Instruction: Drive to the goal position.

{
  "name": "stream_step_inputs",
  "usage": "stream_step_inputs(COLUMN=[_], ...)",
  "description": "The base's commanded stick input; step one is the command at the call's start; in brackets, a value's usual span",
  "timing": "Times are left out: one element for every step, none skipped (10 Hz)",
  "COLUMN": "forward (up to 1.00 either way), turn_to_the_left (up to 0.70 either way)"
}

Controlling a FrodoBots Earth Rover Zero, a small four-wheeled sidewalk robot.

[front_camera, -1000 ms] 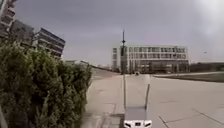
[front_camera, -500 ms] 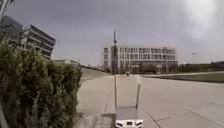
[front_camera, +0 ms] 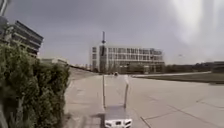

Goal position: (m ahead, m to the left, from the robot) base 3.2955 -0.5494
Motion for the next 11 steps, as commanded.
stream_step_inputs(forward=[0.00,0.00,0.00,0.00,0.00,0.00,0.00,0.00,0.00,0.00,0.00], turn_to_the_left=[-0.45,-0.45,-0.45,-0.45,-0.45,-0.45,-0.45,-0.45,-0.45,-0.45,-0.45])
